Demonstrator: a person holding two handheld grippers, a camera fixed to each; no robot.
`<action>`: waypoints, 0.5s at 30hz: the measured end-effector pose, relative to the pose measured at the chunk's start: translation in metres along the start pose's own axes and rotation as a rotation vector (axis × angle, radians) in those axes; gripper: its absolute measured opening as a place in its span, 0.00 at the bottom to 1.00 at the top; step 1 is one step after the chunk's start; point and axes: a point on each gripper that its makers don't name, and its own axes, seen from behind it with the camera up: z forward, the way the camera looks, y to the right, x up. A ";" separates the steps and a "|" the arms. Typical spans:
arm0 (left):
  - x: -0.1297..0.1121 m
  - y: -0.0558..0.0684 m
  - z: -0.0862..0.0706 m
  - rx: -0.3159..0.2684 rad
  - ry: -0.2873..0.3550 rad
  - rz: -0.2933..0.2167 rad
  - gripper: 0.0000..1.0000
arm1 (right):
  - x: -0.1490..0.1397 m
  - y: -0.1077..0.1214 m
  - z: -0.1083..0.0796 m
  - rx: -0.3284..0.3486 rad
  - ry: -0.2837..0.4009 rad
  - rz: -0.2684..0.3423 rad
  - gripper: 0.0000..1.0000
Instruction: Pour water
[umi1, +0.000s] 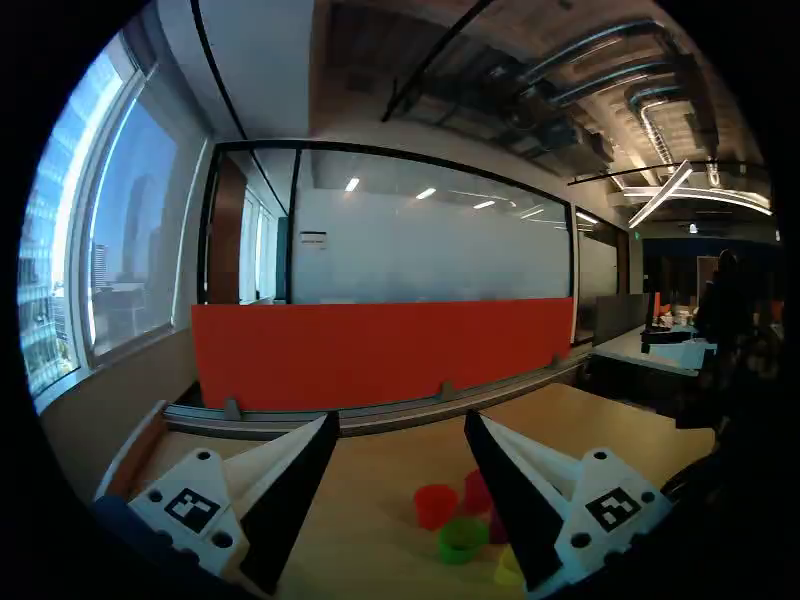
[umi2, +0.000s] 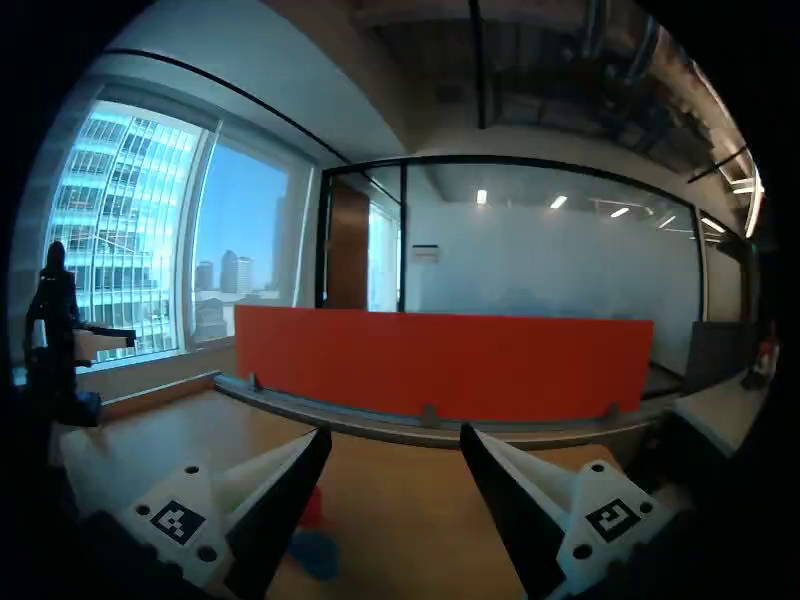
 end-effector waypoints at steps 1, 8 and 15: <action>0.001 0.005 0.001 -0.023 0.001 -0.005 0.93 | 0.000 -0.006 0.000 0.028 0.000 -0.005 0.99; 0.006 0.033 0.004 -0.148 0.015 -0.025 0.93 | 0.008 -0.039 0.002 0.178 0.014 -0.003 0.99; -0.004 0.040 0.012 -0.193 -0.007 -0.028 0.93 | 0.008 -0.049 0.004 0.245 0.008 0.025 0.99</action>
